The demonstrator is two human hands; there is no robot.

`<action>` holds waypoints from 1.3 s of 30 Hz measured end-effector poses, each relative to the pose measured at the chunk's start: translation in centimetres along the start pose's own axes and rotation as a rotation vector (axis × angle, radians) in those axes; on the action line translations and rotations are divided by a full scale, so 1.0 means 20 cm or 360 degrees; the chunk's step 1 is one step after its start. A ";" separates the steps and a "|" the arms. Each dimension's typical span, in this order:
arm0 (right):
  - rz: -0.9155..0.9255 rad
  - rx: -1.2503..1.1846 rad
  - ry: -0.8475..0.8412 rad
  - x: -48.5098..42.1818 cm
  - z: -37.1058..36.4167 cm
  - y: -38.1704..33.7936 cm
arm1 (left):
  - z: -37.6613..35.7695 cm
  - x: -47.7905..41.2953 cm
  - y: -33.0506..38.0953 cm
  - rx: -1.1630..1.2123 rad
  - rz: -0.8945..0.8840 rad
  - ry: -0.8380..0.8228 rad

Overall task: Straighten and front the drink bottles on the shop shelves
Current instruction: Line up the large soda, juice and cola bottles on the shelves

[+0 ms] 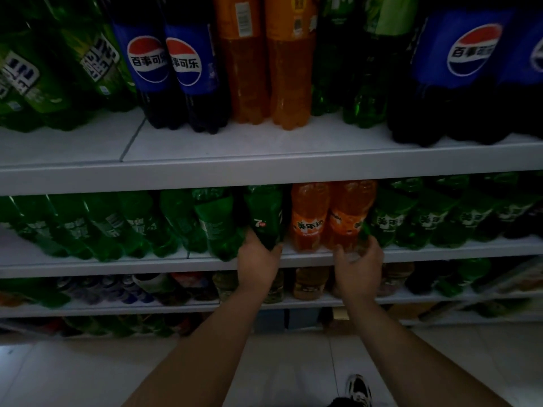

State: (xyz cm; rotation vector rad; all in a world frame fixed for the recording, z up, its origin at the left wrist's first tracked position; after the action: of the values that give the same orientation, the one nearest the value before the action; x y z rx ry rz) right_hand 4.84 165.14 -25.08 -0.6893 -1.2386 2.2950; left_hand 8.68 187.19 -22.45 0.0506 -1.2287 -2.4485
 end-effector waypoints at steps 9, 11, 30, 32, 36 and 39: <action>-0.0092 0.0050 -0.0094 -0.04 -0.07 -0.03 | -0.11 0.29 0.01 0.0104 0.0021 0.0013; -0.0140 0.0033 -0.0049 -0.04 -0.07 -0.04 | -0.15 0.29 0.08 0.0103 -0.0036 -0.0025; -0.0236 0.0006 0.0029 -0.01 -0.11 -0.08 | -0.21 0.15 0.23 -0.0253 -0.0203 0.0098; -0.0292 0.0004 0.0053 -0.01 -0.12 -0.10 | -0.21 0.14 0.23 -0.0297 -0.0201 0.0105; -0.0285 0.0018 0.0032 -0.01 -0.10 -0.09 | -0.19 0.14 0.24 -0.0307 -0.0217 0.0081; -0.0006 0.0005 0.0051 0.01 0.00 -0.14 | -0.12 0.19 0.28 -0.0305 -0.0379 0.0044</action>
State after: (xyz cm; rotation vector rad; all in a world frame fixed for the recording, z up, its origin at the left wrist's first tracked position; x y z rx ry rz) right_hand 5.16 166.65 -22.70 -0.7189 -1.2204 2.2738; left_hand 7.51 181.04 -19.06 0.1858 -1.0221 -2.7496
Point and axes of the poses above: each hand's wrist, its own x-axis away from the middle knuckle, its own z-axis out of the back of the hand, y = z × x, the point moved 5 cm from there along -x, towards the middle knuckle, and after that the axes turned 10 degrees about z, right-handed, at the moved point
